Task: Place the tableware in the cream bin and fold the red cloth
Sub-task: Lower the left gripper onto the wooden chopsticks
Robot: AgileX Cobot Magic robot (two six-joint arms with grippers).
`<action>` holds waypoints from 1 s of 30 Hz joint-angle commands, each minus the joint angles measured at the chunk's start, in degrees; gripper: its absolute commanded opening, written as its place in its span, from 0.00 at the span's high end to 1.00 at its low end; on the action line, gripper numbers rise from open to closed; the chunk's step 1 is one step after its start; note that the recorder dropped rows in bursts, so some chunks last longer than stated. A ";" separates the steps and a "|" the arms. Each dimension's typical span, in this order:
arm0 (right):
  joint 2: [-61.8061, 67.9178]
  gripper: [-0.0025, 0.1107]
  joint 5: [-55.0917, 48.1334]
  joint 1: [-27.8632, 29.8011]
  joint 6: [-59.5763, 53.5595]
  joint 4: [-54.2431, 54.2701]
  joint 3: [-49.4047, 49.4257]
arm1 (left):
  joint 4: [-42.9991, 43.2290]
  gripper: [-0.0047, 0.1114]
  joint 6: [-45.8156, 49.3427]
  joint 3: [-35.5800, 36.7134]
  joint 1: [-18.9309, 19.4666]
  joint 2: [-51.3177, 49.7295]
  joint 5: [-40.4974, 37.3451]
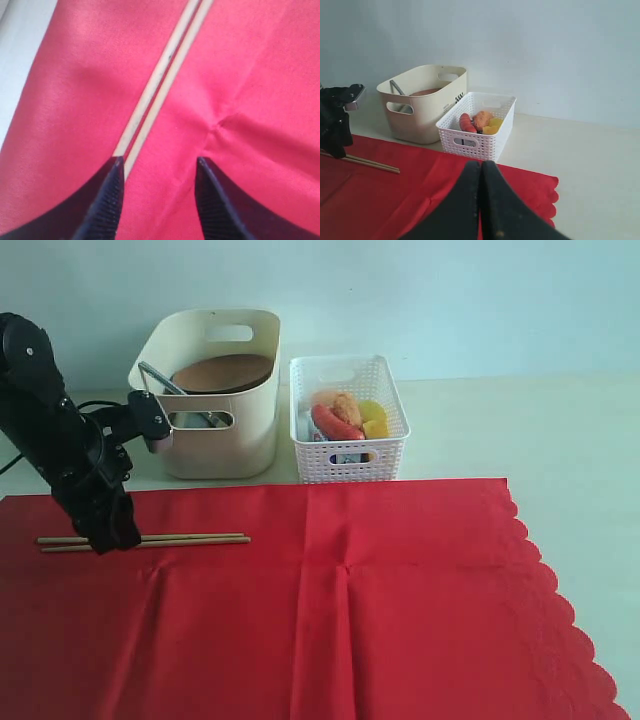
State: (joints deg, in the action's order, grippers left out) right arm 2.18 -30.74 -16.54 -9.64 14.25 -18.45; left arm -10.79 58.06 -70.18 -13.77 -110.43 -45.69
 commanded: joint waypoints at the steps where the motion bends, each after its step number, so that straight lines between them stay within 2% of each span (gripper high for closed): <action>1: -0.16 0.98 0.68 0.34 -0.27 0.41 0.35 | -0.29 0.56 2.15 -0.44 -0.22 -0.22 0.41; 8: -0.16 0.98 0.68 0.34 -0.27 0.41 0.35 | -0.03 0.48 4.92 -0.44 -0.11 -2.98 0.68; 23: -0.16 0.98 0.68 0.34 -0.39 0.41 0.35 | 2.03 0.48 6.16 -0.44 -0.11 -3.32 2.64; 30: -0.16 0.98 0.68 0.34 -0.39 0.23 0.35 | 2.03 0.48 6.16 -3.15 -0.11 -3.32 1.52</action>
State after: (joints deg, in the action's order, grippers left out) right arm 2.18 -30.63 -16.54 -9.64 14.45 -18.45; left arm -8.86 64.06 -71.81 -13.77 -113.84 -43.54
